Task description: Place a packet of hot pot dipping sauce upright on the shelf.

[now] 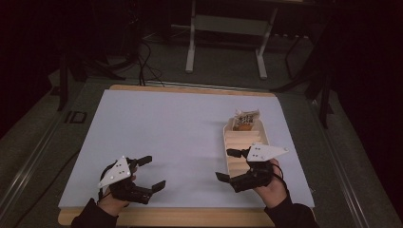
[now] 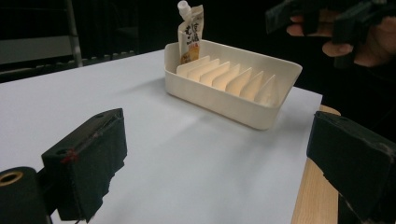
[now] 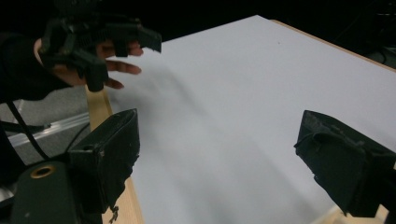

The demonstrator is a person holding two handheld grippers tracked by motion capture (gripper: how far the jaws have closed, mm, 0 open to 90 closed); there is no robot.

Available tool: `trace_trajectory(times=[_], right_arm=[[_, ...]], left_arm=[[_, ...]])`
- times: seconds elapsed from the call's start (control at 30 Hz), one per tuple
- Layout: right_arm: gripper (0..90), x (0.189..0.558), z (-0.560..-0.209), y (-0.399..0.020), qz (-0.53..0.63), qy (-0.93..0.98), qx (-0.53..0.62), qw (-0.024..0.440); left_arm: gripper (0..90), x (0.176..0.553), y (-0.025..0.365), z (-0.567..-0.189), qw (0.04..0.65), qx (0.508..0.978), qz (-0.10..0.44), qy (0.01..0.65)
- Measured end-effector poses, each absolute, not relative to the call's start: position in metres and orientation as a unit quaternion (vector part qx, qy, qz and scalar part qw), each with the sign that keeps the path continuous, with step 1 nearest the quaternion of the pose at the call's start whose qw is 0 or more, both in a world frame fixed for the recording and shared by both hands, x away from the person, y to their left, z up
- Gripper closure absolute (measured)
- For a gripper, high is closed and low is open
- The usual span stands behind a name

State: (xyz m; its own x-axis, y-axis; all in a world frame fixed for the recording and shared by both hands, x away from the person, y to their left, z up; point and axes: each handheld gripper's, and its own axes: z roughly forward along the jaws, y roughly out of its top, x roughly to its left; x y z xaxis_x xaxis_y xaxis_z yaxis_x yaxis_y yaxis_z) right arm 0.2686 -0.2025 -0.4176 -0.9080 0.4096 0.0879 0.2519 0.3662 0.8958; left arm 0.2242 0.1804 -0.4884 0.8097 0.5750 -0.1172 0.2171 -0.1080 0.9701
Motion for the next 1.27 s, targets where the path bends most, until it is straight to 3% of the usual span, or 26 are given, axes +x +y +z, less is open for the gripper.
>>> trace_trajectory(times=[0.93,1.27], right_arm=[[13.7,0.218,-0.448,-0.223,0.509,0.833,0.194,0.103],[13.7,0.222,-0.453,-0.226,0.513,0.831,0.189,0.098]], left_arm=[[5.1,0.222,0.178,-0.491,0.599,0.74,0.155,0.265],[5.1,0.224,0.176,-0.495,0.595,0.743,0.147,0.268]])
